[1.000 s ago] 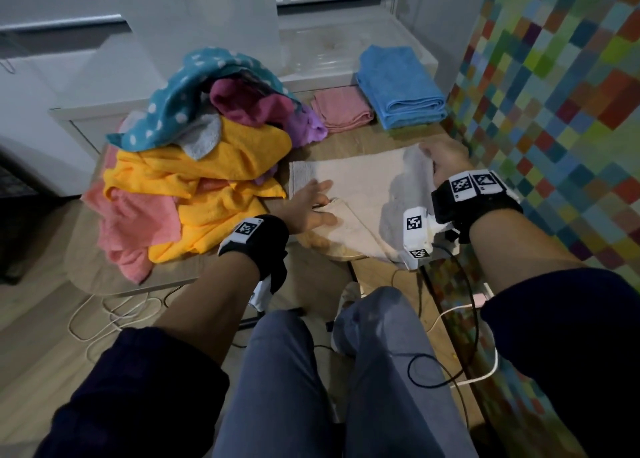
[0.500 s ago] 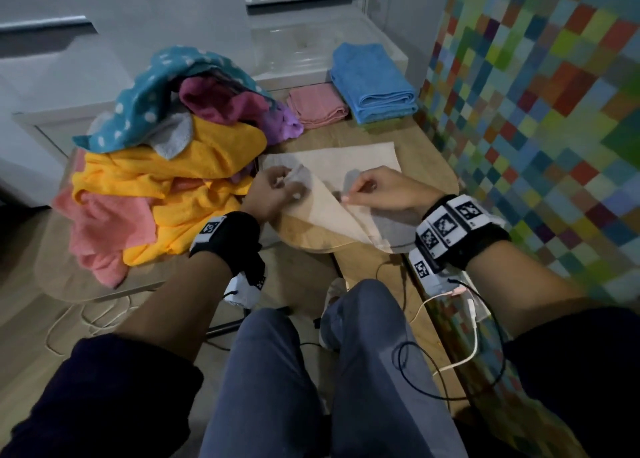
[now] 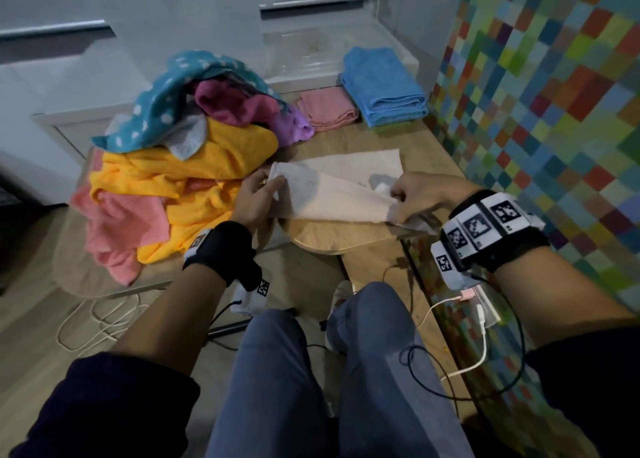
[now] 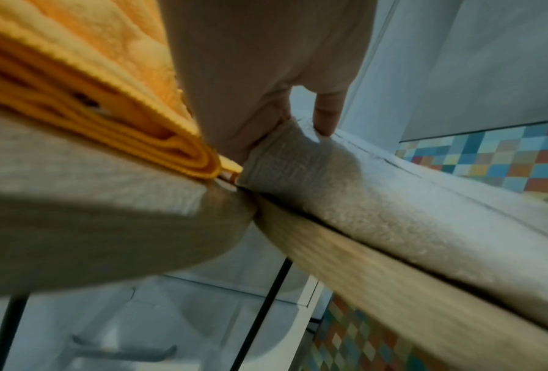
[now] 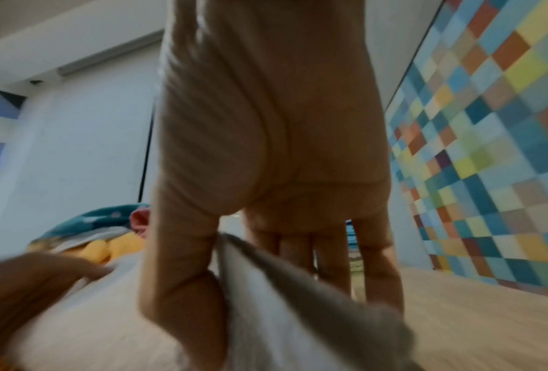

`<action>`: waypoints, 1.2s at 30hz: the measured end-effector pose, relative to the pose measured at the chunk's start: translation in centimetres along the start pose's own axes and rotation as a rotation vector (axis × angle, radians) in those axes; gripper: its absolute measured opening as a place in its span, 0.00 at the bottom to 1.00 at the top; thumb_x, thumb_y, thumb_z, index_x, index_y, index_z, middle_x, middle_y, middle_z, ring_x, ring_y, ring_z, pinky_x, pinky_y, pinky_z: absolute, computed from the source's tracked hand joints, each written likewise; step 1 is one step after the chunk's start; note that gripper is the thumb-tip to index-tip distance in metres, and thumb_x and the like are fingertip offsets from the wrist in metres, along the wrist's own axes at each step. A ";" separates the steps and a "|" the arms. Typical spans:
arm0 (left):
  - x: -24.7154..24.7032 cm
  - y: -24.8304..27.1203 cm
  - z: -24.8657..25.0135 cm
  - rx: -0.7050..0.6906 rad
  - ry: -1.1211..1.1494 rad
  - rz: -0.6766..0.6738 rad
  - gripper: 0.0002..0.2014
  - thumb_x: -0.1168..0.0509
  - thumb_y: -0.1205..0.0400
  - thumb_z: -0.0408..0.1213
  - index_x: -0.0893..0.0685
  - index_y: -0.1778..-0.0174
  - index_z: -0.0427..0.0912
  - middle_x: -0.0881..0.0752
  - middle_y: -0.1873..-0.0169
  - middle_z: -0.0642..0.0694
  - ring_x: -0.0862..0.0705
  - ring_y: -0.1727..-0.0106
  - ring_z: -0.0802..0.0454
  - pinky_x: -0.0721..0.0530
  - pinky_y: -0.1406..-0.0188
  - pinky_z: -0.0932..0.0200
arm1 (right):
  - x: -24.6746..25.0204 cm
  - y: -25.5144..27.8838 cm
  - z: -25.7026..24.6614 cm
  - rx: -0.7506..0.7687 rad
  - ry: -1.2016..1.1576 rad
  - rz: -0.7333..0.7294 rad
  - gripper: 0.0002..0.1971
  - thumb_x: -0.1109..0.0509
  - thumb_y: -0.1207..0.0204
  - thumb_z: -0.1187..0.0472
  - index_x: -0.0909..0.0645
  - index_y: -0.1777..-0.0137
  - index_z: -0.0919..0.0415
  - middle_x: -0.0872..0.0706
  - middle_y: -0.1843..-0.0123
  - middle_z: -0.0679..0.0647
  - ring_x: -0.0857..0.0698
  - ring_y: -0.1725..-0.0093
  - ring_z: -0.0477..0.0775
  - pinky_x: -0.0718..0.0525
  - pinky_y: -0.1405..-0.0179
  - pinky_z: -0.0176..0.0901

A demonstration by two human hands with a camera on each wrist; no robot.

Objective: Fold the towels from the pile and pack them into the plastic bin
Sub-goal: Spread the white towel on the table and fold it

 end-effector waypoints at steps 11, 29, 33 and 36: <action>2.1 -1.6 -1.2 -0.060 -0.023 0.296 0.08 0.39 0.19 0.30 0.33 0.52 0.41 0.27 0.64 0.53 0.26 0.55 0.50 0.27 0.53 0.59 | 5.6 -4.6 2.8 -0.170 -0.579 0.580 0.08 0.29 0.30 0.72 0.20 0.66 0.59 0.18 0.58 0.53 0.21 0.53 0.49 0.24 0.56 0.39; 0.7 -2.8 -0.5 -0.205 -0.630 0.182 0.13 0.41 0.19 0.31 0.13 0.45 0.42 0.20 0.37 0.39 0.21 0.38 0.39 0.27 0.37 0.55 | 3.7 -5.6 4.3 -0.281 -0.452 0.713 0.14 0.37 0.21 0.66 0.22 0.38 0.71 0.19 0.37 0.66 0.20 0.37 0.66 0.23 0.42 0.49; -1.4 -2.1 0.9 -0.388 -0.993 0.200 0.16 0.41 0.22 0.45 0.14 0.45 0.43 0.21 0.39 0.36 0.24 0.41 0.32 0.27 0.44 0.46 | 4.1 -4.0 -0.4 -0.125 -0.026 0.813 0.16 0.38 0.20 0.65 0.24 0.35 0.69 0.25 0.31 0.65 0.23 0.35 0.66 0.24 0.40 0.55; -5.8 -2.2 0.5 -0.487 -1.118 -0.081 0.23 0.51 0.23 0.42 0.18 0.37 0.43 0.23 0.30 0.40 0.29 0.28 0.36 0.33 0.29 0.46 | 0.9 -5.1 -5.6 0.181 0.082 0.650 0.12 0.40 0.23 0.69 0.18 0.45 0.67 0.16 0.42 0.65 0.19 0.41 0.66 0.22 0.44 0.53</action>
Point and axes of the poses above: each hand's wrist, its own y-axis away from the middle knuckle, its own x-axis out of the back of the hand, z = x × y, the point moved 7 cm from there along -y, towards the middle knuckle
